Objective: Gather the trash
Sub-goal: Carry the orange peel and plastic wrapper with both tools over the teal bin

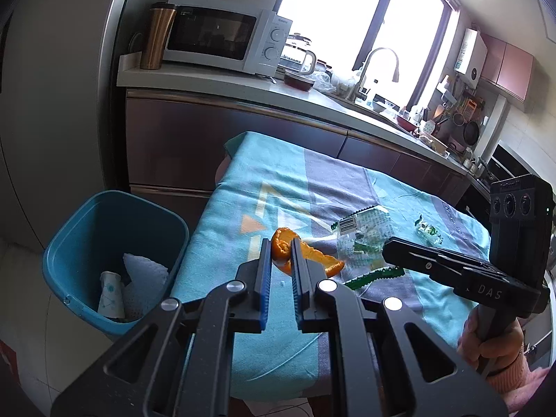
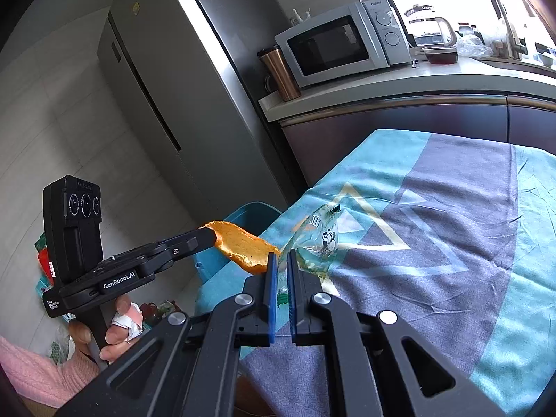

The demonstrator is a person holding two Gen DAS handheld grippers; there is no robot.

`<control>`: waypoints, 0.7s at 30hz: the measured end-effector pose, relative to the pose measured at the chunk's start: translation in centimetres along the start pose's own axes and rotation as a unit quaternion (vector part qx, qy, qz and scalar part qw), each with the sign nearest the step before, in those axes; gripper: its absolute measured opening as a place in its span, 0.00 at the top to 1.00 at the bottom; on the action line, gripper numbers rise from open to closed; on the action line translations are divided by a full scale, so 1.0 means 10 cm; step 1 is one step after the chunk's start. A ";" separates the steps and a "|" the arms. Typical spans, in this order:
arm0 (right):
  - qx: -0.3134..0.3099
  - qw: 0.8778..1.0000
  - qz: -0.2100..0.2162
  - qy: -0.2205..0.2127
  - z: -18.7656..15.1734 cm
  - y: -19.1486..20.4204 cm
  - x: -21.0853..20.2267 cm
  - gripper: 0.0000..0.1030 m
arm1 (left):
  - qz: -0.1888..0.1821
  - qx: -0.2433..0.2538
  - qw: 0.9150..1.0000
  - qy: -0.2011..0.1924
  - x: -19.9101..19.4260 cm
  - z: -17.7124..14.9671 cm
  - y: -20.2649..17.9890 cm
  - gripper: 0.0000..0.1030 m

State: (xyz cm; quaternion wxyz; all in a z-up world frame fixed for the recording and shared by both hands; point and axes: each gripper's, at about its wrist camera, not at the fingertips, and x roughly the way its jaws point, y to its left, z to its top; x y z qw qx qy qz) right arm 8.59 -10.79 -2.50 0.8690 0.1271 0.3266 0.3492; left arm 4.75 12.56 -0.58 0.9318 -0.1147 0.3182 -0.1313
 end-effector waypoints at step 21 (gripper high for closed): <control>-0.029 0.999 0.034 0.018 0.13 0.26 0.32 0.95 | 0.043 -0.030 0.998 -0.024 -0.21 0.04 0.41 0.89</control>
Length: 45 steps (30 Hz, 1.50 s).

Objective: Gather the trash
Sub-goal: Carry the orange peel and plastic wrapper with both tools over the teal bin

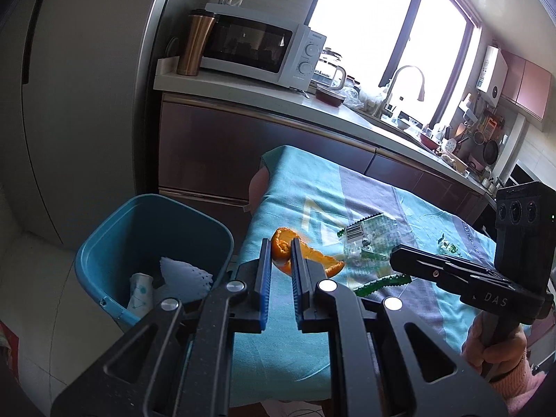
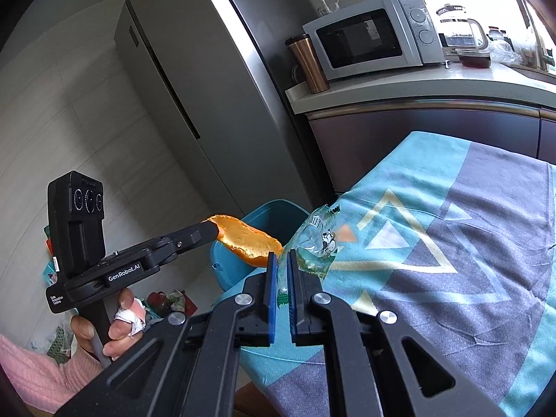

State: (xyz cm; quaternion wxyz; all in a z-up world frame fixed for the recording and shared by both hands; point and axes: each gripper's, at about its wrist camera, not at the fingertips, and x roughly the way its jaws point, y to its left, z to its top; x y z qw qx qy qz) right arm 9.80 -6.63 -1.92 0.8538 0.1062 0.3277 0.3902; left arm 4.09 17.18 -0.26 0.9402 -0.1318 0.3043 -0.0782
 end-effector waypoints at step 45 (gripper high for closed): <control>-0.033 0.997 0.052 0.056 0.30 0.41 0.98 0.95 | 0.083 -0.062 0.995 -0.001 -0.06 -0.02 0.80 0.89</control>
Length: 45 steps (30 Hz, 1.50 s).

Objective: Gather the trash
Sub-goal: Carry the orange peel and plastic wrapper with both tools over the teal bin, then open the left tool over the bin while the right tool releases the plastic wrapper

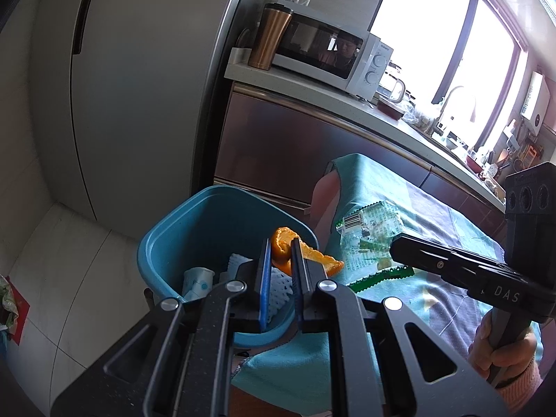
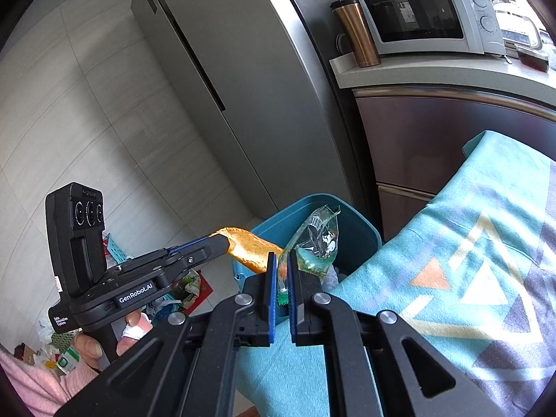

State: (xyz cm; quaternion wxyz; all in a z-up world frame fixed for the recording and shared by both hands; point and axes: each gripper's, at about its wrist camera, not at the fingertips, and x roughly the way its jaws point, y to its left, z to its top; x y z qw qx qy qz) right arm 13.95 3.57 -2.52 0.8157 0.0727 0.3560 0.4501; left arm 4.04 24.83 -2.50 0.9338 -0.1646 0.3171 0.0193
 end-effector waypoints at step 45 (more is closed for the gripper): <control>-0.007 0.994 -0.011 0.105 0.18 0.06 1.05 0.93 | 0.066 -0.024 0.995 0.070 0.88 -0.13 0.34 0.87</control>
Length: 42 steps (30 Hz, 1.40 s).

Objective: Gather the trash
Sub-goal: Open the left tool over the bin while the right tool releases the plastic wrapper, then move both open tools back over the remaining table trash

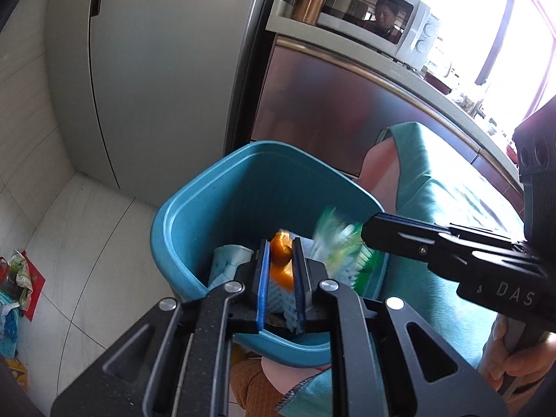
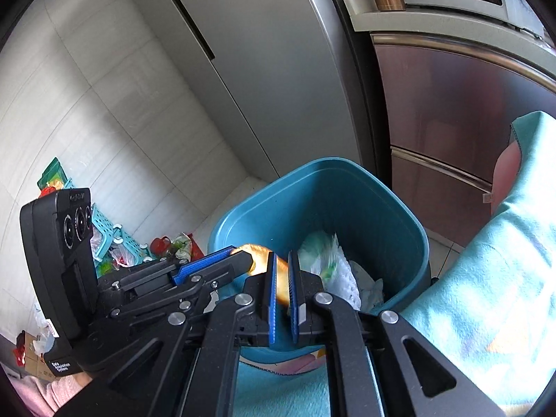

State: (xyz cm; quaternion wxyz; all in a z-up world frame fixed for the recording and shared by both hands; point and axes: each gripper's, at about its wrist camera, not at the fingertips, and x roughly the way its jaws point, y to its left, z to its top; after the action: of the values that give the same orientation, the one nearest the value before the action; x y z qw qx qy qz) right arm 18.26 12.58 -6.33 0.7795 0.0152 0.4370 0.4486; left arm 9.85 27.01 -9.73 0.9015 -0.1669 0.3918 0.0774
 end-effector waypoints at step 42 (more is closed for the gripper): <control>0.100 0.970 -0.111 -0.189 -1.13 -0.72 -2.28 0.62 | -0.208 0.184 0.960 -0.049 -0.70 -0.37 -1.81 0.64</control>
State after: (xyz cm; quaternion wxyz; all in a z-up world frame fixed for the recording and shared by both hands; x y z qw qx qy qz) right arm 10.45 -12.16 -1.04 0.8874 0.1294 0.3231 0.3023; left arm 7.45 8.75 -2.56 0.9308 -0.0722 0.3116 -0.1770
